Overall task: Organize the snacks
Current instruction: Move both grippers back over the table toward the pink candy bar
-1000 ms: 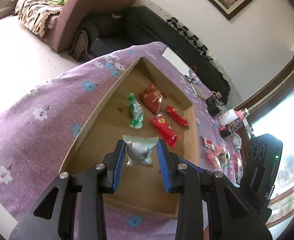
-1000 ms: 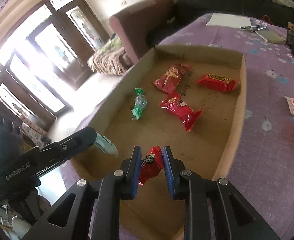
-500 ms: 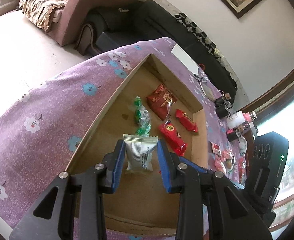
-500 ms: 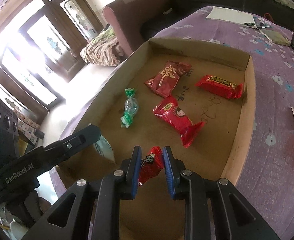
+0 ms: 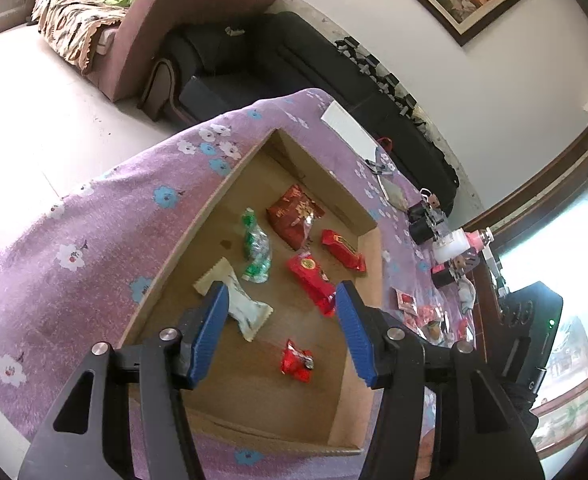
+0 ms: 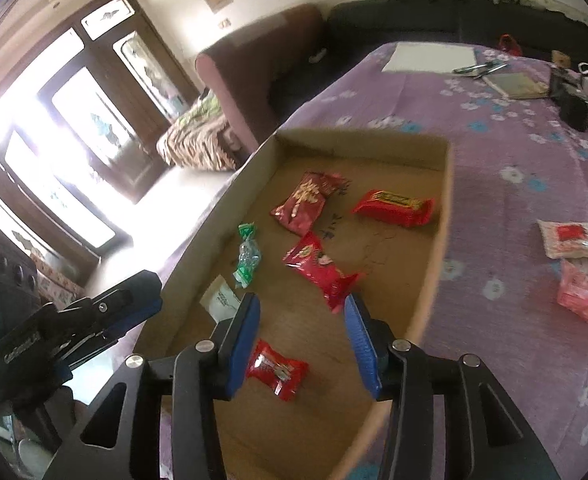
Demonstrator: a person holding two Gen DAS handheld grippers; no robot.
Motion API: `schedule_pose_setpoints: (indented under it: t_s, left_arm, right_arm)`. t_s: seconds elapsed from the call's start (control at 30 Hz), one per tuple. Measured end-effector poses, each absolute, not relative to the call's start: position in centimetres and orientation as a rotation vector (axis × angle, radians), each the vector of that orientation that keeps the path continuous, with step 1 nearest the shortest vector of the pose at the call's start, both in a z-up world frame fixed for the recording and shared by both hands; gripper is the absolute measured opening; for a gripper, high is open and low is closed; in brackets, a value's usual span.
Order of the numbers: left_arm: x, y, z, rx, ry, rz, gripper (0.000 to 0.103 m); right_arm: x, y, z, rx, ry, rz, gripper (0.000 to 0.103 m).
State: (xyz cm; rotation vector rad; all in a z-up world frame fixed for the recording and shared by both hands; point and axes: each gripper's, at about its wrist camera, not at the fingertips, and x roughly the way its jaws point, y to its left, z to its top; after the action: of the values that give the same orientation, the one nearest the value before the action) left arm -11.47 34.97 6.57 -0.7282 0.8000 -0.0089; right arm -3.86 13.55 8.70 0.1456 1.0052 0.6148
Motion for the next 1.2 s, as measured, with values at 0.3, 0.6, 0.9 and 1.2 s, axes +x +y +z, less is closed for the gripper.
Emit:
schedule_pose_setpoints:
  t_s: [0.3,0.6,0.9,1.2]
  left_arm:
    - [-11.9,30.5,7.9,-0.653,0.835,-0.066,0.055]
    - [-10.9,23.4,9.2,-0.547,0.894,-0.198,0.055]
    - [-8.3,15.8,7.6,-0.436,1.020,-0.291,0.054]
    - [-7.4,13.1,7.8,-0.364,1.067,-0.288,0.054]
  right_arm:
    - [-5.6,4.2,9.2,0.237,0.937,0.516,0.050]
    - [-7.1,-10.5,7.1,0.302,0.923,0.258,0.057]
    - [-5.1,-15.9,6.3,0.318,0.904,0.166,0.059]
    - [3.6,-16.0,5.1,0.250,0.905,0.095,0.059]
